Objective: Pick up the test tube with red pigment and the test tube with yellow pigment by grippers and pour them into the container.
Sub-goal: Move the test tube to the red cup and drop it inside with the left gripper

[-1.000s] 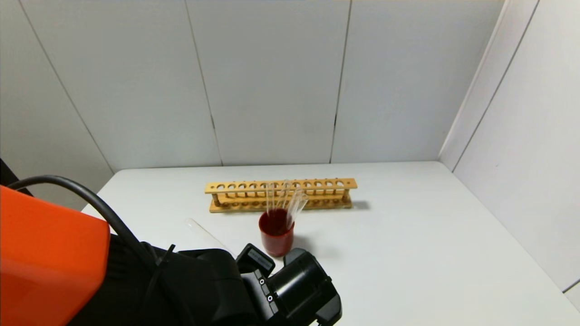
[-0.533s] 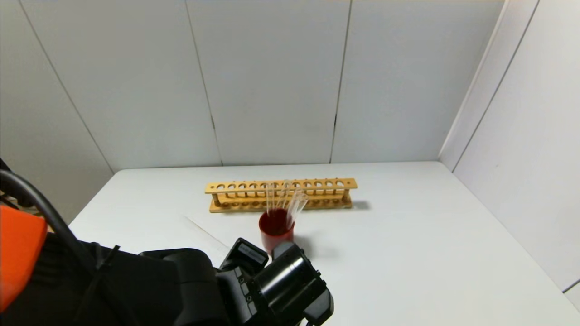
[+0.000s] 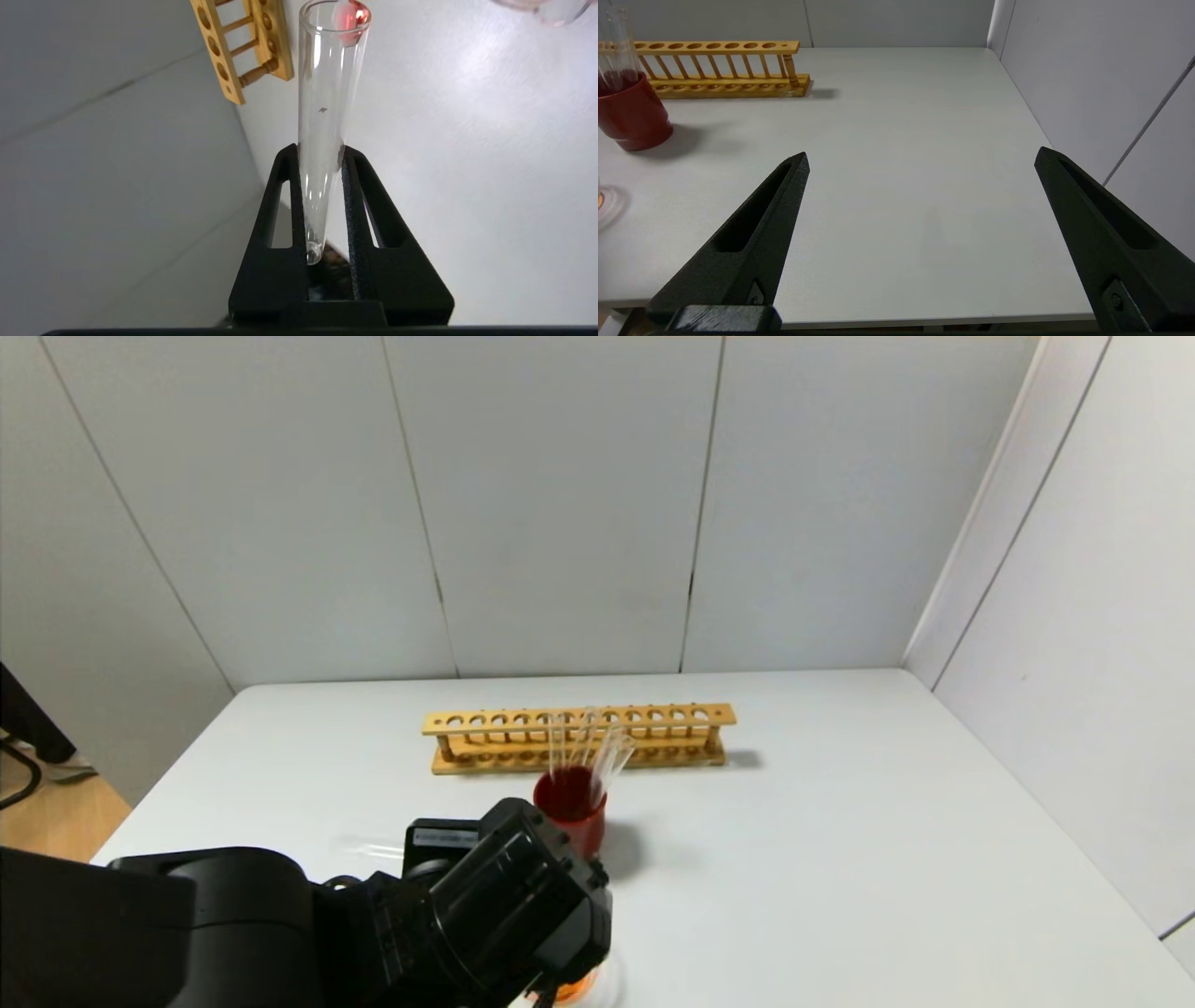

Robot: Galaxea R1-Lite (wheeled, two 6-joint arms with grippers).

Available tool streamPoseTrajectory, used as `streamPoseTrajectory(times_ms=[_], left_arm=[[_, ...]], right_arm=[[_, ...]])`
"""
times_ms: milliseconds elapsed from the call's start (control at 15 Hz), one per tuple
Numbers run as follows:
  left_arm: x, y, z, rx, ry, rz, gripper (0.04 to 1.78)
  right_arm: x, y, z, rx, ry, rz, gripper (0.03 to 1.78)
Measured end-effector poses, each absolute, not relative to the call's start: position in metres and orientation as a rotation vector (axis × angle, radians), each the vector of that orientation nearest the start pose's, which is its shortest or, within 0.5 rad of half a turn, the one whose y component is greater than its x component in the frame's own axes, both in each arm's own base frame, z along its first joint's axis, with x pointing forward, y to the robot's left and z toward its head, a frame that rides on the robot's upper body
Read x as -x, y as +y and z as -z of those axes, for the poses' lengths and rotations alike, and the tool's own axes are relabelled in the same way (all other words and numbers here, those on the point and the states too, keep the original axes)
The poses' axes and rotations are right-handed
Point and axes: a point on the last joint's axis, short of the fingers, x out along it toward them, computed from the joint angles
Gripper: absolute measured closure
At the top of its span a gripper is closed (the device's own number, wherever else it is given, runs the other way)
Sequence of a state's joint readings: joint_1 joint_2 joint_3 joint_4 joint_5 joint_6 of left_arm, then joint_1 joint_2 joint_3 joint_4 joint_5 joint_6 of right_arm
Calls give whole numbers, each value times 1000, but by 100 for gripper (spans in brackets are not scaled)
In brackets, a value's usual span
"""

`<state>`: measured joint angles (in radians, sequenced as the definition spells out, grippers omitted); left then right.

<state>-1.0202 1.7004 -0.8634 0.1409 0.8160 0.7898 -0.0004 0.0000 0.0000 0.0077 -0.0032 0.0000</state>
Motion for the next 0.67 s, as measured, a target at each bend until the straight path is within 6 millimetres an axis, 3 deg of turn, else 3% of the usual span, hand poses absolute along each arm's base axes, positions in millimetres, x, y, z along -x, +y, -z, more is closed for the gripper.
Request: streamPoseTrajectory(times_ms=[333,667], left_arm=[[-148,-205,-151,-1104,505,470,152],[-149,-204,-162,-872,386,473,152]], right_arm=[[23,0,-75,0,8,4,11],[23,0,-75,0,8,4,11]])
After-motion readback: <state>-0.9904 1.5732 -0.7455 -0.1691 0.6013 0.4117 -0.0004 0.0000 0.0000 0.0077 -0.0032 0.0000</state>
